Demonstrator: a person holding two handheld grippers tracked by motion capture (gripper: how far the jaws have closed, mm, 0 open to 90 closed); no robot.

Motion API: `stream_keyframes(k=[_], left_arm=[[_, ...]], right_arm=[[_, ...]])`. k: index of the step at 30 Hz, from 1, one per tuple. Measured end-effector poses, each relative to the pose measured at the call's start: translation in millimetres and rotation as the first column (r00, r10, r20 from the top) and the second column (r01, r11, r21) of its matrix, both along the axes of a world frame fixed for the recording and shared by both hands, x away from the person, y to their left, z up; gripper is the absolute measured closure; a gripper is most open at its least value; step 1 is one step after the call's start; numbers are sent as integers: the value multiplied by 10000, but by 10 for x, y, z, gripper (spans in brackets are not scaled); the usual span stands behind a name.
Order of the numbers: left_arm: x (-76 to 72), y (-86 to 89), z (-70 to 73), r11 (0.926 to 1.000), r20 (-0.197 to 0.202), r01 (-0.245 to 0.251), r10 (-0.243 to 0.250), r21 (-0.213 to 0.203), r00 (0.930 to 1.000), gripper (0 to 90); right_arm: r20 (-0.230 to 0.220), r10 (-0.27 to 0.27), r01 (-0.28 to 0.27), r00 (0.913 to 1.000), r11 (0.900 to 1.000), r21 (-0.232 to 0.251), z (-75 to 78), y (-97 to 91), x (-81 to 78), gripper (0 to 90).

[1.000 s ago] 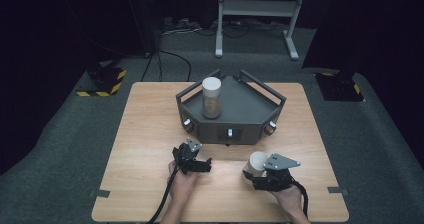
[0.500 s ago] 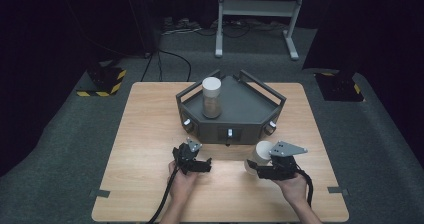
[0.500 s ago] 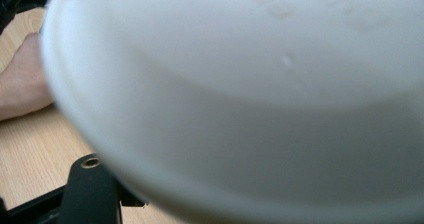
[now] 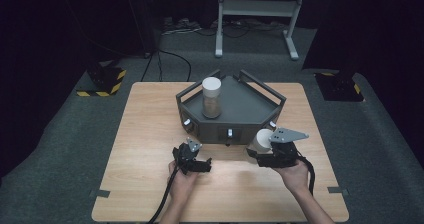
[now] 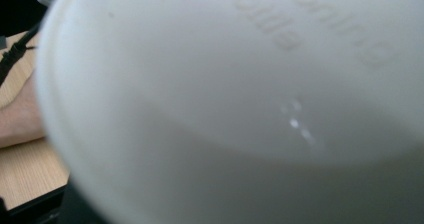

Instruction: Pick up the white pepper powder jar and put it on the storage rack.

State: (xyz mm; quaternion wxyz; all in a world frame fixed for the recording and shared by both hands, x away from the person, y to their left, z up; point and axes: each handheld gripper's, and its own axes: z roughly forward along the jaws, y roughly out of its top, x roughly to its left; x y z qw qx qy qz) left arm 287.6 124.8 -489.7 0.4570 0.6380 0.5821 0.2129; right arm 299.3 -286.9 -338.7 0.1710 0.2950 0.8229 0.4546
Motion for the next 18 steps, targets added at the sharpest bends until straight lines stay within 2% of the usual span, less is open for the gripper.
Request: stream_keyframes(k=[13,18], left_arm=[[0,0,0,10000,-2,4,-4,2,10000,17],[0,1,1,10000,-4,7,-7,7,10000,17]], right_arm=[[-248,118,-113,9996,9997,194,313,39,209,318],[-267,129,-126,9996,9999,109,459,64,282,318]])
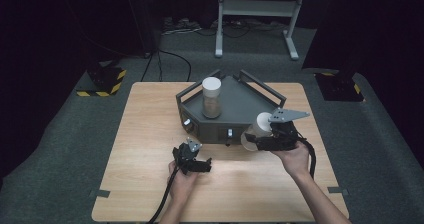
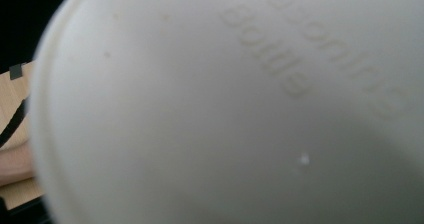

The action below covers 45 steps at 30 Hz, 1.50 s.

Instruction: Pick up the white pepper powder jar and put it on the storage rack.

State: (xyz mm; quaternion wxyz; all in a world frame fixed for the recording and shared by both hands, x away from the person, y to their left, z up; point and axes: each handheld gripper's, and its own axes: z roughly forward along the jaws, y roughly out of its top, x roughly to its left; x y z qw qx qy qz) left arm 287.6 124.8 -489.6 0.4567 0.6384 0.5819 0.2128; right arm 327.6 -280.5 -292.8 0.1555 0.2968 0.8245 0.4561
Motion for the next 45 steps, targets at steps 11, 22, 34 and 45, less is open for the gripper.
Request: stream_keyframes(k=[11,22,34,45], left_arm=[[0,0,0,10000,2,-2,2,-3,10000,17],[1,2,2,10000,-8,13,-13,17,10000,17],[-3,-8,-7,10000,30,-55,55,-64,10000,16],[-2,-4,-4,10000,26,-26,27,-12,10000,17]], right_arm=[[-239,-155,146,9996,9992,-363,247,116,189,319],[-316,-444,419,9985,9961,-774,449,285,404,320],[-343,-829,780,9960,9890,-1257,668,539,646,320],[-522,-1156,1069,9919,9833,-1476,647,756,823,321]])
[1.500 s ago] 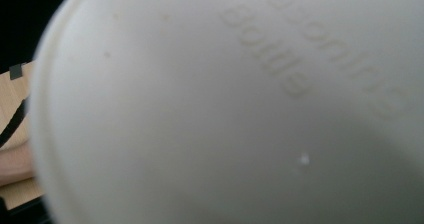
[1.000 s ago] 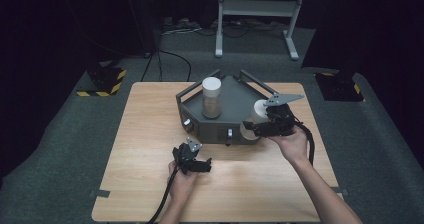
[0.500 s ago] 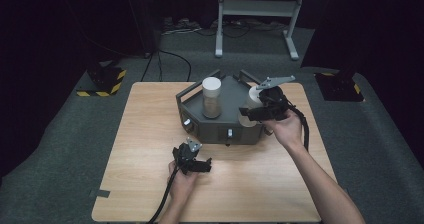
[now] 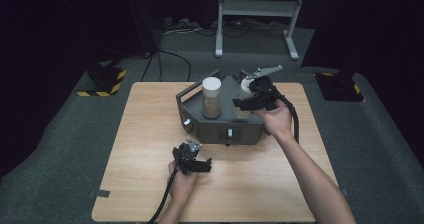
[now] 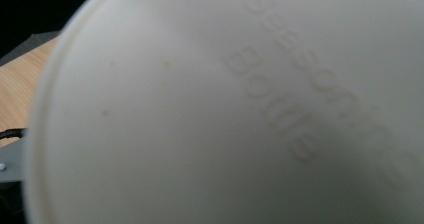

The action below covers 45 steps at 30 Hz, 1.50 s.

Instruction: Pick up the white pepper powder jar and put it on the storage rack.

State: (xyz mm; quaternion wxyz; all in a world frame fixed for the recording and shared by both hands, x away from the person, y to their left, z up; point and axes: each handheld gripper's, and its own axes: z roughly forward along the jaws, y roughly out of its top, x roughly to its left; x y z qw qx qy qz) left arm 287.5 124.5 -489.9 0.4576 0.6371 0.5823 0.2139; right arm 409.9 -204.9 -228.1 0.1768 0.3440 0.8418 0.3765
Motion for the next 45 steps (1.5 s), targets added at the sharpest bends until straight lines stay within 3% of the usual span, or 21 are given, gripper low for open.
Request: stream_keyframes(k=[6,25,37,45], left_arm=[[4,9,12,9999,-55,66,-65,79,10000,17],[6,16,20,9998,-88,116,-115,139,9999,17],[2,4,5,10000,-19,32,-32,44,10000,17],[9,21,27,9997,-119,160,-158,208,9998,17]], right_arm=[[-181,-162,156,9997,9993,-342,-46,151,100,321],[-853,-1049,941,9908,9881,-1215,-1,443,400,322],[-1233,-1241,1060,9846,9839,-1440,-9,525,522,322],[-1475,-1365,1157,9796,9831,-1418,-59,527,596,322]])
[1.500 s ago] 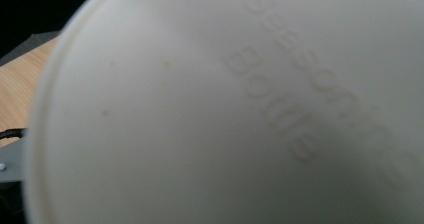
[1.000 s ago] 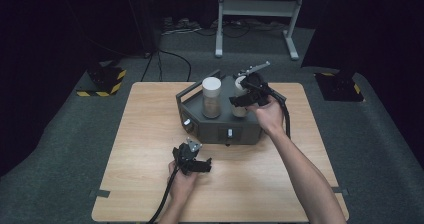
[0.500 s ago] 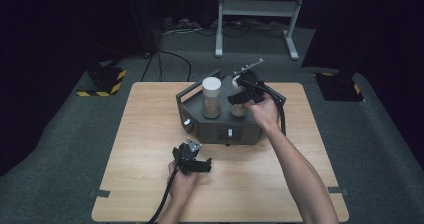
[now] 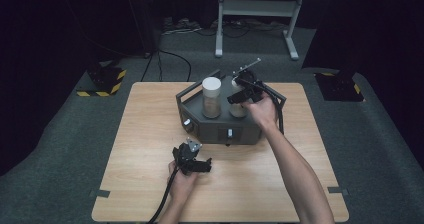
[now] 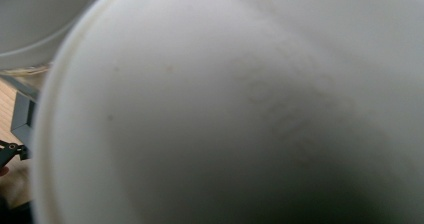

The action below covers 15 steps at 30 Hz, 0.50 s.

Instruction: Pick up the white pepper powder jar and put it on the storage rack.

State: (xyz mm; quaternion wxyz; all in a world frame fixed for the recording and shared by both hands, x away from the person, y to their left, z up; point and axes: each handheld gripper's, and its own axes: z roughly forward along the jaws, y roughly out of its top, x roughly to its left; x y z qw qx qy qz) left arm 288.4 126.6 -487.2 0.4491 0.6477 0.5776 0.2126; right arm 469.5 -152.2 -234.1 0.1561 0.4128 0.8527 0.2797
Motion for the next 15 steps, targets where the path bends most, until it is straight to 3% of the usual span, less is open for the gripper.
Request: stream_keyframes(k=[15], left_arm=[[-6,-13,-19,9999,85,-91,93,-136,9999,17]], right_arm=[[339,-85,67,9994,9986,531,-128,-105,-53,320]])
